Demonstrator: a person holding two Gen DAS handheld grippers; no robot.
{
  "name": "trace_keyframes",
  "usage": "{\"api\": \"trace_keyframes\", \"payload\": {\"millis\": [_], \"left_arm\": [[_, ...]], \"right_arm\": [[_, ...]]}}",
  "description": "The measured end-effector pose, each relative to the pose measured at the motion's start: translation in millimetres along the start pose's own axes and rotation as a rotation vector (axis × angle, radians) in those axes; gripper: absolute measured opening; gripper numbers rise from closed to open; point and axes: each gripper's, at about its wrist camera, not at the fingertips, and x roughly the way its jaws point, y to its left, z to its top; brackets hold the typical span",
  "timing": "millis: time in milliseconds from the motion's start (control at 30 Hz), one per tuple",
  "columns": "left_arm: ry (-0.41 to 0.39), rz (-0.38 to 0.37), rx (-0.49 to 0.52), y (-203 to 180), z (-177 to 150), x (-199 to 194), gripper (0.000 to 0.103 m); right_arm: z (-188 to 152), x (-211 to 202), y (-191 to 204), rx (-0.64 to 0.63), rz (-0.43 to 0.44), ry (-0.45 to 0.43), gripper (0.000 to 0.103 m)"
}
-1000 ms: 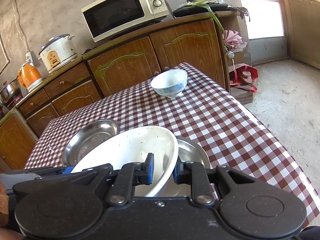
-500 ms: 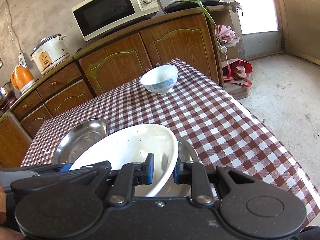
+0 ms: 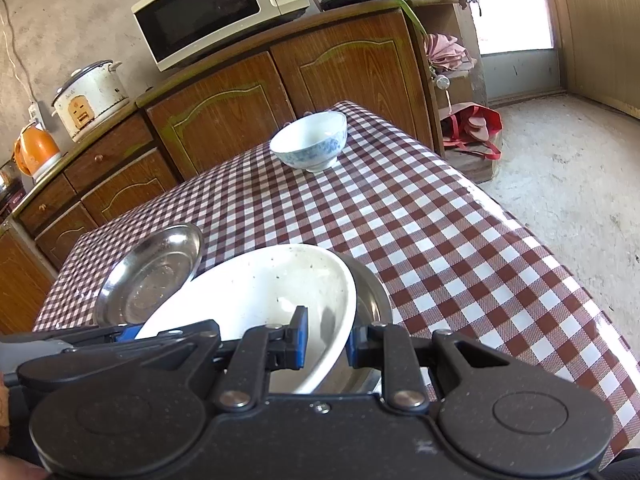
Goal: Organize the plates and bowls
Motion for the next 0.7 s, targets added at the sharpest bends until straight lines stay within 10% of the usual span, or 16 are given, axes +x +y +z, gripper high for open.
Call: {"api": "trace_keyframes", "payload": {"millis": [700], "left_arm": [[-0.013,0.003,0.025,-2.5,-1.7,12.2,0.035]], "right_arm": [[-6.1,23.7,-7.1,0.006,-0.024,0.048,0.025]]}}
